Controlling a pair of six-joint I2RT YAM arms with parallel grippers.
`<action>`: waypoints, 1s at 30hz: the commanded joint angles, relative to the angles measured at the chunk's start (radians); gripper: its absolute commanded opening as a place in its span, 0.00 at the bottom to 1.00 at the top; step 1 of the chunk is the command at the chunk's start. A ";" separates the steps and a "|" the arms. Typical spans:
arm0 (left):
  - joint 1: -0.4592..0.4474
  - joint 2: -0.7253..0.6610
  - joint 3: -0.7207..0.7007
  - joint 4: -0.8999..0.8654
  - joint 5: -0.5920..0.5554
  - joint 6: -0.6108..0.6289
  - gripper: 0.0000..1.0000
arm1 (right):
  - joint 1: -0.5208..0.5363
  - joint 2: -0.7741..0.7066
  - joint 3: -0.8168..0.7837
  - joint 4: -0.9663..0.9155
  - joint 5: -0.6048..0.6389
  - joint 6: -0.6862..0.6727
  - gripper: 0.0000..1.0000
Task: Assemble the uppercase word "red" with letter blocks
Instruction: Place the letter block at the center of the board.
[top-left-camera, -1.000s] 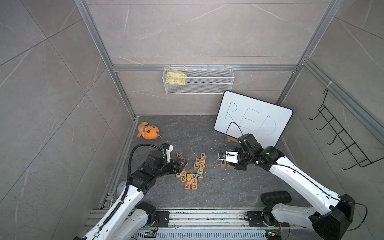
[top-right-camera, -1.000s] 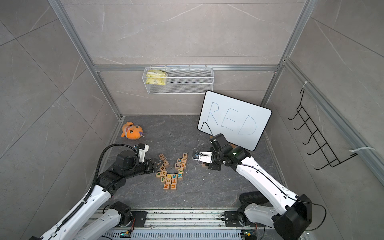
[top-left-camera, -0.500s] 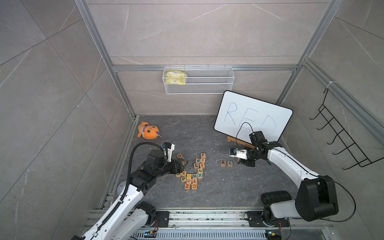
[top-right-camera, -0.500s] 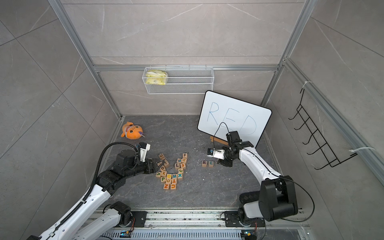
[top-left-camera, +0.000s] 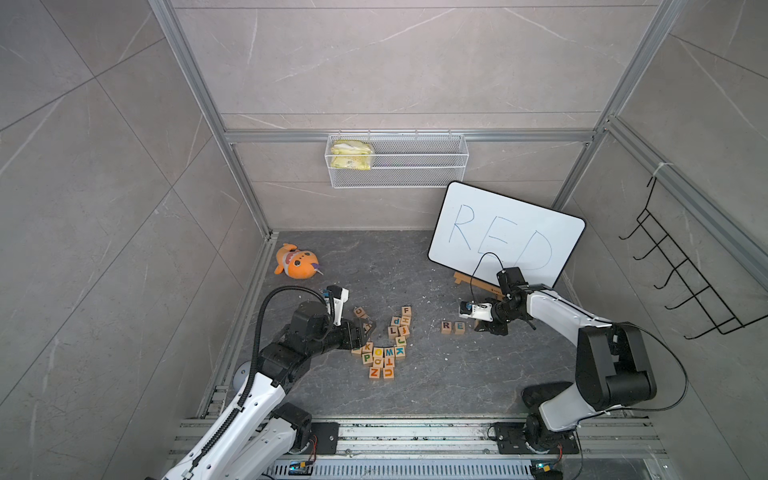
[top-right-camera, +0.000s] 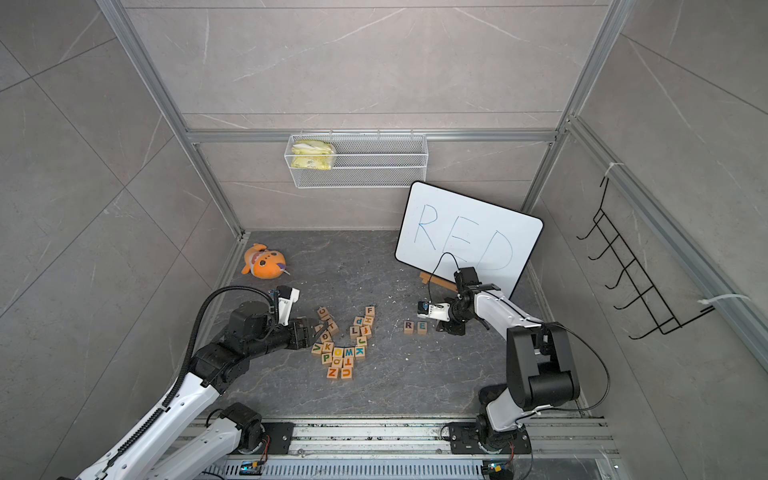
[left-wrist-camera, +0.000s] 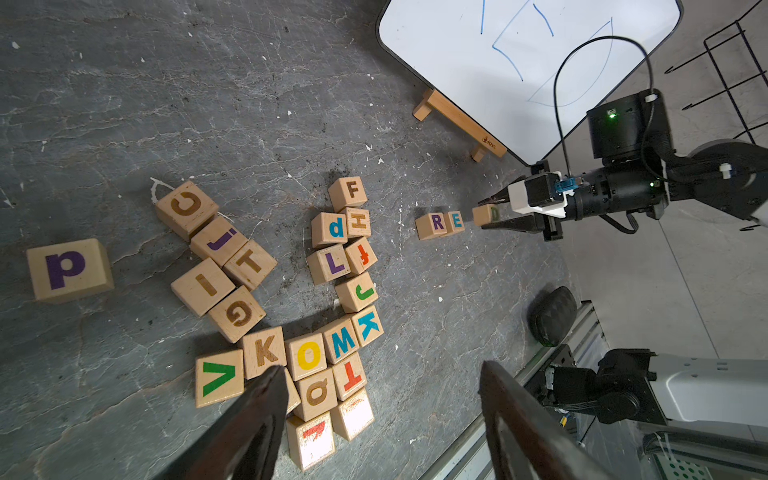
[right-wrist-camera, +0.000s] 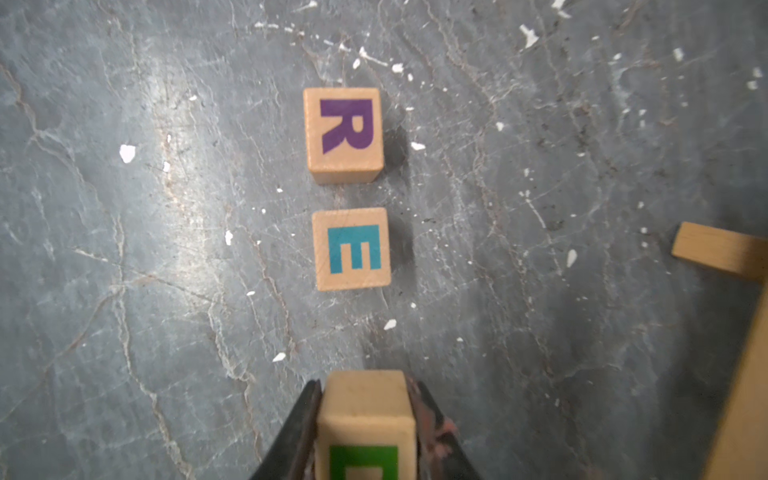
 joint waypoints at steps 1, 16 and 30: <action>0.000 -0.015 -0.009 0.030 0.014 0.009 0.76 | -0.005 0.028 -0.005 -0.002 -0.022 -0.035 0.00; 0.016 -0.029 -0.015 0.029 0.011 0.010 0.76 | -0.001 0.085 0.025 -0.010 -0.050 -0.060 0.00; 0.018 -0.036 -0.020 0.025 0.005 0.010 0.76 | 0.018 0.113 0.037 0.026 -0.062 -0.059 0.00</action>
